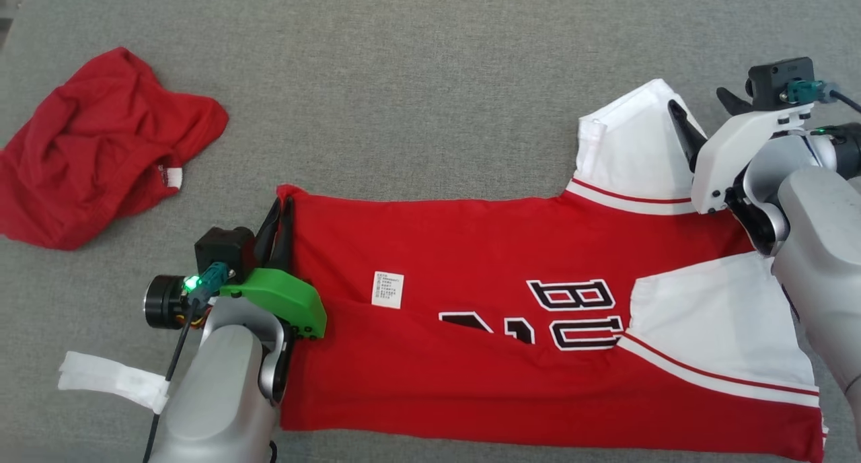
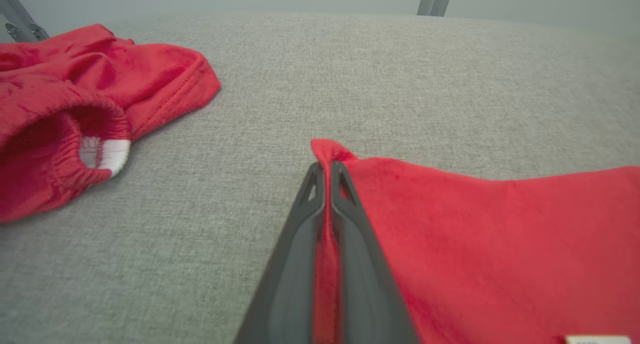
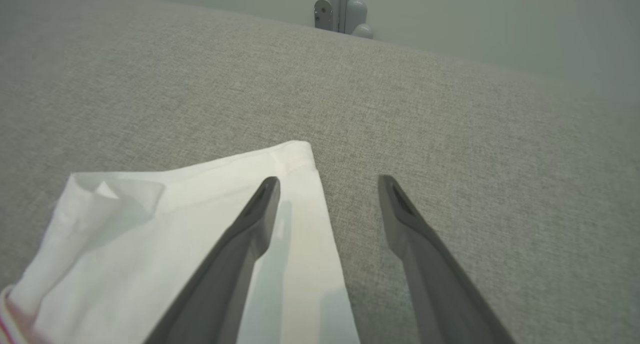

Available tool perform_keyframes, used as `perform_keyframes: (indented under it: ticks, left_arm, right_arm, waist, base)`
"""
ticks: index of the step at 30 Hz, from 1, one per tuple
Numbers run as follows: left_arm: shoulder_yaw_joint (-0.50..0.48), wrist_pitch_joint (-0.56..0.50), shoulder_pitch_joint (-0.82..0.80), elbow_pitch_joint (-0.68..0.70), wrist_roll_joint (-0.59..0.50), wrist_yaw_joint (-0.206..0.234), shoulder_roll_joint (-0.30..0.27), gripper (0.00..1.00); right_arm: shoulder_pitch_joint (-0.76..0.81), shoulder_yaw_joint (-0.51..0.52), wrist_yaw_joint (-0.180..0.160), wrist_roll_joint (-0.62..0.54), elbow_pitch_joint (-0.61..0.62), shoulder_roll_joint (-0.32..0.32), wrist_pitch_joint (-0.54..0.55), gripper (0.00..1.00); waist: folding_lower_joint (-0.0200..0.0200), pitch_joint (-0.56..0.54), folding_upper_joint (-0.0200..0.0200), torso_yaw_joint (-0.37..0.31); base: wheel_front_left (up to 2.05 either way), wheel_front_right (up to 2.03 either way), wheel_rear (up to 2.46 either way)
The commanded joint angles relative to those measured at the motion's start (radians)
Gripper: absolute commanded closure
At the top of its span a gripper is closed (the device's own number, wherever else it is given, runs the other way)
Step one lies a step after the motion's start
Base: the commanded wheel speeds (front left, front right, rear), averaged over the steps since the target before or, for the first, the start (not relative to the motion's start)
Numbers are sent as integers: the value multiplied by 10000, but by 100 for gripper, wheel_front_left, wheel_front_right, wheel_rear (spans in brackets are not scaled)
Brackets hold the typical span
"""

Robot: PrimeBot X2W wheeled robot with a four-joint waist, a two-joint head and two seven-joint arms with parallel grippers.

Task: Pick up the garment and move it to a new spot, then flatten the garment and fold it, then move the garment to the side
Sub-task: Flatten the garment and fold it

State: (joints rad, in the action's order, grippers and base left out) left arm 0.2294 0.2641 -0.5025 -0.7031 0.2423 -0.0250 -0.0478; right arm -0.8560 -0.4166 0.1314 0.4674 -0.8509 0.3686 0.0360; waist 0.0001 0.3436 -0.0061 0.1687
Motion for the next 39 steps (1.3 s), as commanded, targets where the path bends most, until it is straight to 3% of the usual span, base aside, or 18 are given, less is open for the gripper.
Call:
perform_keyframes:
  ticks: [1, 9, 10, 12, 13, 18, 25, 29, 34, 39]
  left_arm:
    - [9, 1, -22, 77, 35, 56, -54, 100]
    - [410, 1, -152, 343, 323, 214, -54, 100]
    - [430, 1, -161, 346, 330, 237, -54, 100]
    - [458, 1, -207, 351, 354, 256, -54, 100]
    - [463, 1, -231, 354, 369, 255, -54, 100]
    - [395, 1, -288, 407, 278, 269, -55, 100]
    - [26, 1, -38, 547, -5, 199, -58, 100]
    - [-267, 1, 303, 648, -217, 31, -56, 100]
    - [-663, 1, 939, 834, -403, -198, -114, 100]
    - [-1098, 1, 1725, 1255, -610, -378, -198, 100]
  right_arm:
    - [-144, -78, -15, 17, -81, 44, 75, 0]
    - [-766, -1072, -15, 130, -1068, 95, 751, 0]
    - [-777, -1177, -15, 116, -1170, 107, 773, 26]
    - [-844, -1366, -16, 158, -1344, 125, 770, 94]
    - [-869, -1432, -16, 204, -1418, 149, 733, 100]
    - [-1284, -1243, -24, 80, -1814, 371, -263, 100]
    - [-1347, -858, -18, -80, -2350, -38, -2292, 100]
    - [-903, -763, -18, 128, -2208, -270, -2840, 100]
    - [11, -611, -16, 429, -1429, -257, -3021, 100]
    - [1596, 104, -16, 567, 488, -81, -3014, 100]
  waist:
    - [-1, 225, 61, 279]
    - [-1, 494, 61, 565]
    - [-1, 509, 61, 569]
    - [-1, 521, 61, 567]
    - [-1, 524, 61, 557]
    - [-1, 459, 61, 433]
    - [-1, -207, 61, 82]
    - [-1, -843, 61, -194]
    - [-1, -1715, 61, -576]
    - [-1, -2266, 61, -1014]
  base:
    - [0, 0, 0]
    - [0, 0, 0]
    - [0, 0, 0]
    - [0, 0, 0]
    - [0, 0, 0]
    - [0, 0, 0]
    - [0, 0, 0]
    - [0, 0, 0]
    - [0, 0, 0]
    - [0, 0, 0]
